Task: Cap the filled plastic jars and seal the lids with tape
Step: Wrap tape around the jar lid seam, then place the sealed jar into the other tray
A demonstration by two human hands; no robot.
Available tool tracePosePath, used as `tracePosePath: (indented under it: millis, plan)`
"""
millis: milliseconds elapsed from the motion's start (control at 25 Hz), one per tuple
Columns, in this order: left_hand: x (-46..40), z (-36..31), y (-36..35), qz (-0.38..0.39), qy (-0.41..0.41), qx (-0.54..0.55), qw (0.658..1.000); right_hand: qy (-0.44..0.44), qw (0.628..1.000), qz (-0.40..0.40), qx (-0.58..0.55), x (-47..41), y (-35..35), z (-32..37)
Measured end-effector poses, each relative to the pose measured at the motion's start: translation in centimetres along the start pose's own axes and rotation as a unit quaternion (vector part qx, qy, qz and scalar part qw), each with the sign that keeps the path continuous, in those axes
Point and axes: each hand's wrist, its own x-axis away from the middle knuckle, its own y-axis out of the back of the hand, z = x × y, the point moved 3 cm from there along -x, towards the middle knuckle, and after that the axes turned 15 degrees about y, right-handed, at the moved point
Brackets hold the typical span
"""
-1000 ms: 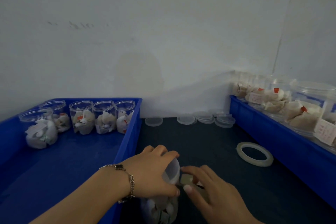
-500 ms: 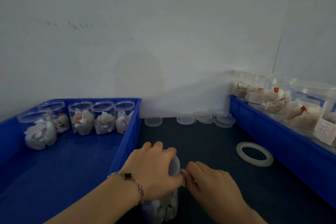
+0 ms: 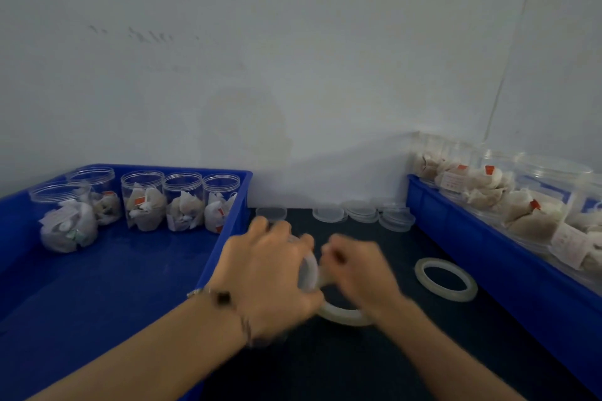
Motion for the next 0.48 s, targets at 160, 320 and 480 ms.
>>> tracePosePath:
  millis: [160,320,480]
  plan:
    - [0.6,-1.5,0.7,0.043,-0.031,0.104,0.993,-0.088,0.986,0.014,0.140,-0.8,3.5,-4.8]
    - [-0.6,-0.5,0.3,0.060,-0.002,0.111,0.992,0.011,0.974,0.101,0.200,1.0,-0.5,-3.5]
    - [-0.5,0.1,-0.4,0.111,0.001,0.104,0.988,-0.061,0.959,0.254,0.107,3.4,-5.4,-3.4]
